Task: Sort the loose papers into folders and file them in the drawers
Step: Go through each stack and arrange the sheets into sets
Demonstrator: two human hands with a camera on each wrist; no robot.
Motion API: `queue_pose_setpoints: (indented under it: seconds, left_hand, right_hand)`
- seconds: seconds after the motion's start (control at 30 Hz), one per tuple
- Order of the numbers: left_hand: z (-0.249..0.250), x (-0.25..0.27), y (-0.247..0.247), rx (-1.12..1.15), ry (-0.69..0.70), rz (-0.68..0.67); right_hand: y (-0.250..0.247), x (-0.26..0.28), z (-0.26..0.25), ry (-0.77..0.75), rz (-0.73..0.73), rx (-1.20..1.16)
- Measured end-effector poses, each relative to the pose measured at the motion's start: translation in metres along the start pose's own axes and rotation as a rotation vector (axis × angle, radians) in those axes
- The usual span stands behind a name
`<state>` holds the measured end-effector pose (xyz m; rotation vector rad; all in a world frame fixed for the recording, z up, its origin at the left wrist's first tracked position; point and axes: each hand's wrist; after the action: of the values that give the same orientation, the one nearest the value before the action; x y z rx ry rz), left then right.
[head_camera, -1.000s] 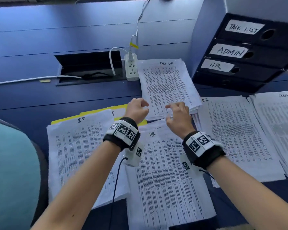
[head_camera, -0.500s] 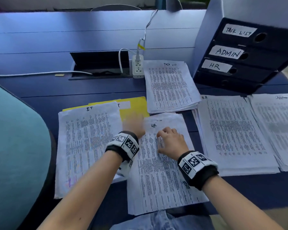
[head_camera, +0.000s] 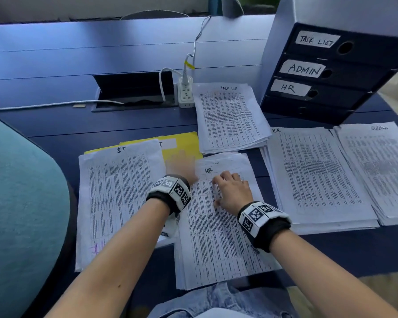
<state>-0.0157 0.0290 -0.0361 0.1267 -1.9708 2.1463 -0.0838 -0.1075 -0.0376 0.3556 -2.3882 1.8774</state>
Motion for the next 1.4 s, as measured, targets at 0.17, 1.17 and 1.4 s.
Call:
queue_pose_setpoints:
  seconds: [0.17,1.17,1.4]
  left_hand:
    - [-0.003,-0.004,-0.006,-0.029,-0.021,-0.072]
    - [-0.034,0.018,-0.021,0.834,0.112,-0.062]
    - [-0.04,0.016,-0.023,0.72,0.135,-0.193]
  right_hand:
    - [-0.001,0.0,0.0,0.0,-0.012,0.009]
    - [-0.002,0.008,-0.005,-0.256,0.19,0.262]
    - [0.002,0.01,-0.003,-0.335,0.475,0.239]
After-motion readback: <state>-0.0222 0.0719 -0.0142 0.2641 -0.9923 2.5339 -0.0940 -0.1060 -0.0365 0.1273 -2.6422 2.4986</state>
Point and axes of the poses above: each hand's wrist, its own x-axis away from the middle knuckle, its own y-axis out of the palm, z = x × y, and after that the axes turned 10 degrees about z, right-handed
